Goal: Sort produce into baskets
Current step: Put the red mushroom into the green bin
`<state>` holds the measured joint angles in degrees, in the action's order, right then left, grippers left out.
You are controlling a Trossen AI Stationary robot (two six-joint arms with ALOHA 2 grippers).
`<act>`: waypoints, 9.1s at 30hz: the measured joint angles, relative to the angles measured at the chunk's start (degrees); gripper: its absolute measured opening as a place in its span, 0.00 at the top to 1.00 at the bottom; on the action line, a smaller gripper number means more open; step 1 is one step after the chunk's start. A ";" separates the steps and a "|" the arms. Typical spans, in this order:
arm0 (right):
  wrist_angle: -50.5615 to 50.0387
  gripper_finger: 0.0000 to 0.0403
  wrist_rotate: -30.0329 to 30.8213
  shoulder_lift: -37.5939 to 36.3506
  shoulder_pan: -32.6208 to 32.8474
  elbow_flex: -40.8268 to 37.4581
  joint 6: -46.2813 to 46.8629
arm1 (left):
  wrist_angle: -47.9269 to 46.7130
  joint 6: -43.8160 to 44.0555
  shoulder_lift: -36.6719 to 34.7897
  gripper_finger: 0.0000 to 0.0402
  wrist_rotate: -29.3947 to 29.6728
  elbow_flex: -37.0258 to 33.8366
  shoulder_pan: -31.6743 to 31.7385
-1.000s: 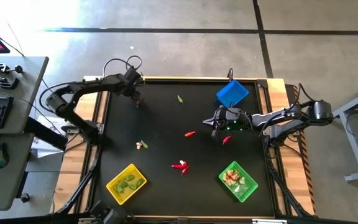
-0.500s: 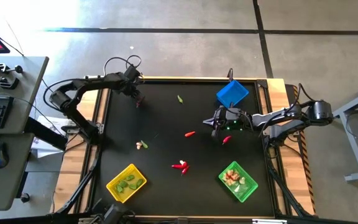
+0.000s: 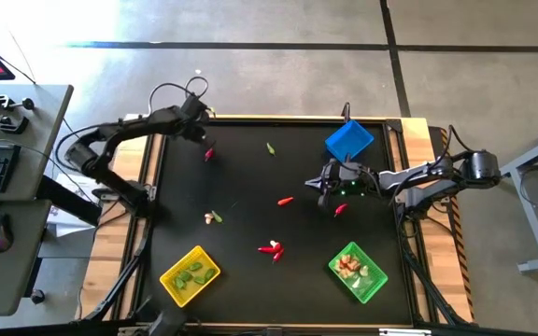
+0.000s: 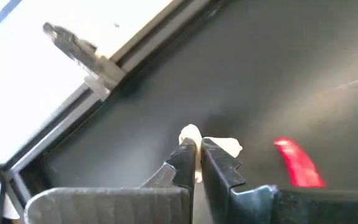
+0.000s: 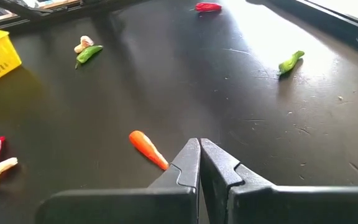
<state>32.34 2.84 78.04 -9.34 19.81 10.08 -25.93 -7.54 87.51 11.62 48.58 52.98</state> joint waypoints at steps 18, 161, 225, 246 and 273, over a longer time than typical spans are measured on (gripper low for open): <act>7.04 0.85 19.09 0.00 14.52 10.19 -16.58 | 36.24 26.47 -10.94 1.00 -36.21 -8.43 -24.58; -66.74 0.59 -2.39 -1.22 32.93 28.85 37.61 | -14.70 11.81 -7.27 0.70 -9.00 -8.15 -55.55; -18.19 0.71 16.72 -1.05 19.83 28.83 -24.81 | 73.18 47.29 8.50 1.00 -57.60 -2.84 -37.68; -7.29 0.54 29.00 7.89 22.46 28.81 -27.34 | 76.68 44.80 8.36 1.00 -53.24 -5.05 -35.89; -6.40 0.79 25.40 7.89 19.82 28.81 -29.87 | 76.43 41.02 8.36 0.99 -54.52 -5.05 -35.86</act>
<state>25.94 28.24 85.93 10.48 48.62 -19.79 50.50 33.48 95.88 -42.91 43.53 17.12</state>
